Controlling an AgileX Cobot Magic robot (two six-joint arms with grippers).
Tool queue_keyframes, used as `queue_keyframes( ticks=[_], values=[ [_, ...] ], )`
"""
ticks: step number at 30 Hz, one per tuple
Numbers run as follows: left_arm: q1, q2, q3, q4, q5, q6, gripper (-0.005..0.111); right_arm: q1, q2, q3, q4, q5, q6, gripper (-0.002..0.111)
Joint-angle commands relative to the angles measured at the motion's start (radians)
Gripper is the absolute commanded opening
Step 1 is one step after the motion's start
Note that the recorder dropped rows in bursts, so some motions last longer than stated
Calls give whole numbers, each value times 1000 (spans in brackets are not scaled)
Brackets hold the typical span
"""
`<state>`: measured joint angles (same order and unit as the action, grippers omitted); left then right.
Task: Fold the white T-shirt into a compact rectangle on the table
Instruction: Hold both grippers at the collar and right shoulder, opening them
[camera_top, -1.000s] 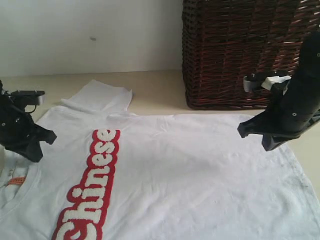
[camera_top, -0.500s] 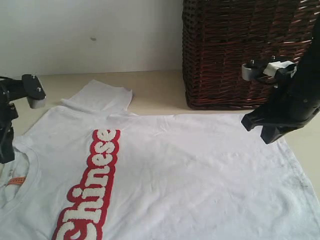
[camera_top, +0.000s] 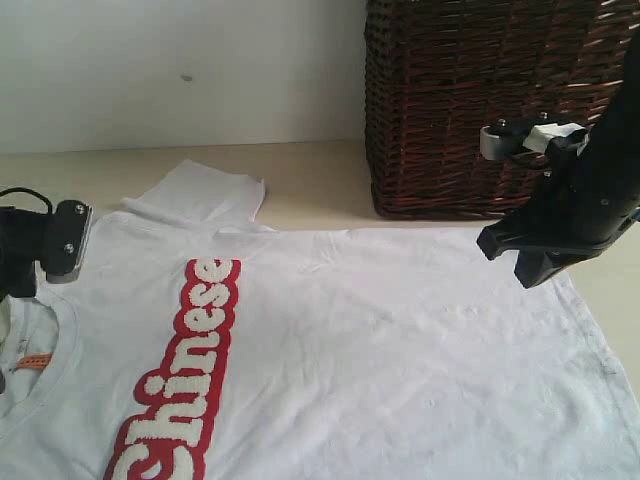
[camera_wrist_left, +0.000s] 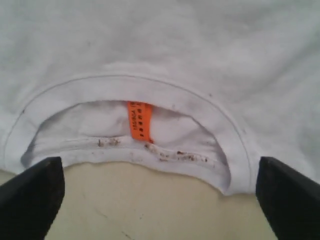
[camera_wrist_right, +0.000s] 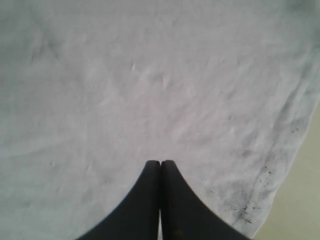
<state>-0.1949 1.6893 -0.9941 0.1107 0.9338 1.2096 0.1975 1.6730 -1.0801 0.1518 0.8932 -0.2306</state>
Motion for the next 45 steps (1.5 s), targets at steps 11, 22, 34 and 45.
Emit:
queue_keyframes(
  ticks=[11, 22, 34, 45],
  values=[
    [8, 54, 79, 52, -19, 201, 105, 0, 1, -7, 6, -6, -7, 0],
    [127, 104, 84, -45, -132, 295, 105, 0, 1, -7, 6, -10, -10, 0],
    [138, 157, 84, -50, -212, 380, 105, 0, 1, -7, 6, -6, -10, 0],
    [153, 160, 84, -37, -202, 386, 105, 0, 1, -7, 6, -8, -10, 0]
  ],
)
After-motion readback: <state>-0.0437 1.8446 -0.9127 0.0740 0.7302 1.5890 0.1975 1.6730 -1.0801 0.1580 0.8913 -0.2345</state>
